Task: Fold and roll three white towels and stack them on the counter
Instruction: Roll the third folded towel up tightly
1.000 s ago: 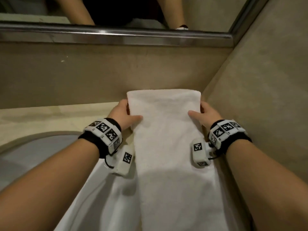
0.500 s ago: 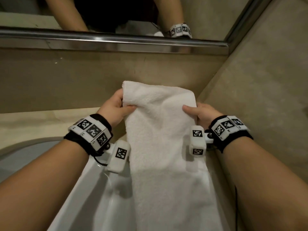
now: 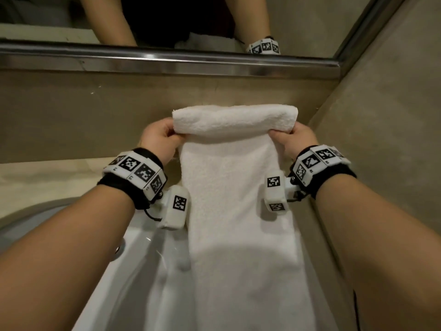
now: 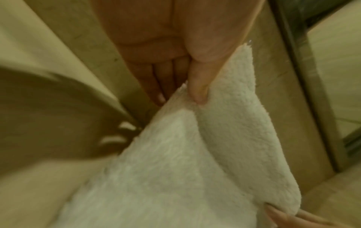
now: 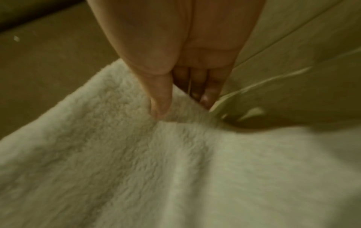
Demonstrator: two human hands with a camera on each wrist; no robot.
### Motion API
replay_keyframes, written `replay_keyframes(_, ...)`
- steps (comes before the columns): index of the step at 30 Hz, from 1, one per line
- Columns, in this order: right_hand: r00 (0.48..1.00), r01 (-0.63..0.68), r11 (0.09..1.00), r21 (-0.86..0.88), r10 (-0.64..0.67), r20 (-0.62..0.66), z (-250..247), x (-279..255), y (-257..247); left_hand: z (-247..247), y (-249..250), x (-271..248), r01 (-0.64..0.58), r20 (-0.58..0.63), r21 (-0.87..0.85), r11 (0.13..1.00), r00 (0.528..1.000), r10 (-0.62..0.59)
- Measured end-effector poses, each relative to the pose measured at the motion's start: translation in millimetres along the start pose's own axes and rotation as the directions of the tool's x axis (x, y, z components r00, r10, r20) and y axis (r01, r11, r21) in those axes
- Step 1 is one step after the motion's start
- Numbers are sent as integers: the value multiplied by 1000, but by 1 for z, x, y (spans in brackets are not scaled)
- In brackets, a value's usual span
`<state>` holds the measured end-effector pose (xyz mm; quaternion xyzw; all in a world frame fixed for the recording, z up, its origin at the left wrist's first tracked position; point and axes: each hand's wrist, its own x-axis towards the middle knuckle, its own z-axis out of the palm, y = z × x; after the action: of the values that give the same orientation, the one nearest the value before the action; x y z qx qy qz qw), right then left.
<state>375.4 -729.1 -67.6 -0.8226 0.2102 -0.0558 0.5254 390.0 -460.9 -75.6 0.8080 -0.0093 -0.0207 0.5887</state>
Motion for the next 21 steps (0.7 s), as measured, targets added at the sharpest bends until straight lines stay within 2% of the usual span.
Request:
replay_keyframes(3, 997, -72, 982, -173, 72, -9, 5, -1, 18, 5, -16, -2, 29, 22, 172, 985, 999, -33)
replay_keyframes(5, 992, -127, 960, -251, 120, -42, 6, -4, 30, 6, -31, -4, 96, 12, 263, 960, 995, -102)
replay_keyframes(9, 972, -234, 966, -113, 231, -33, -7, -13, 37, 5, -41, -13, 173, 14, 235, 956, 983, -182)
replay_keyframes(12, 976, -219, 968, -123, 217, -29, -23, -33, 34, 0, -35, -31, 213, -29, 198, 957, 977, -211)
replay_keyframes(14, 982, -187, 979, -85, 189, 22, -33, -60, 27, -4, -25, -56, 204, -24, 193, 960, 979, -203)
replay_keyframes(16, 983, -128, 986, -112, 140, 115, -42, -101, 20, -4, -14, -95, 150, 70, 188, 971, 984, -165)
replay_keyframes(18, 977, -27, 987, -161, 60, 206, -51, -141, 16, -3, -2, -137, 41, 236, 241, 970, 967, -100)
replay_keyframes(21, 952, 110, 962, -248, -31, 303, -66, -213, 25, 3, 12, -216, -174, 484, 401, 899, 874, -47)
